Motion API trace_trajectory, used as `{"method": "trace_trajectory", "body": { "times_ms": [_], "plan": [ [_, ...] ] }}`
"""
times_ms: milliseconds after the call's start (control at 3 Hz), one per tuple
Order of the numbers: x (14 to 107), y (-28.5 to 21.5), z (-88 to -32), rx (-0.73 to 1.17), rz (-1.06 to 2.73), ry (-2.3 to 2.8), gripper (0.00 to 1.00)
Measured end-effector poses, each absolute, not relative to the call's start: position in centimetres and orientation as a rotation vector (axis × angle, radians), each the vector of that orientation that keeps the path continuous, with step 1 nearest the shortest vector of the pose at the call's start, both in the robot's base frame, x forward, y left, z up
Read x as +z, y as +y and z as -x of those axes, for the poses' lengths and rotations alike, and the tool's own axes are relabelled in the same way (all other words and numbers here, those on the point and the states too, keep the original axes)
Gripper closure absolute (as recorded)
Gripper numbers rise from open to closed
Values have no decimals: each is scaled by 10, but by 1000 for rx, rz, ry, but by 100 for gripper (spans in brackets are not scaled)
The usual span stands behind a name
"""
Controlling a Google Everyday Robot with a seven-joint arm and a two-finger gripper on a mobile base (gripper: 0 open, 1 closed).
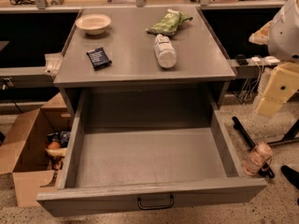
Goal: Place blue plastic bottle into top drawer
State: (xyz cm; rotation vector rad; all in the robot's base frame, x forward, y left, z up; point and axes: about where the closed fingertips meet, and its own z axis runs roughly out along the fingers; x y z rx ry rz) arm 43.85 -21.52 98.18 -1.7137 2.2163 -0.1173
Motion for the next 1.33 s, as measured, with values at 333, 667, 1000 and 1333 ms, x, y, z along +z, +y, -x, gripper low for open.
{"method": "trace_trajectory", "body": {
  "times_ms": [333,667,1000,1333],
  "plan": [
    [980,-210,-449,-91,1646,2243,0],
    [980,-210,-449,-91,1646,2243,0],
    [984,-209,-465,-67,1562,2197,0],
    [985,-200,-517,20,1411,2180,0]
  ]
}}
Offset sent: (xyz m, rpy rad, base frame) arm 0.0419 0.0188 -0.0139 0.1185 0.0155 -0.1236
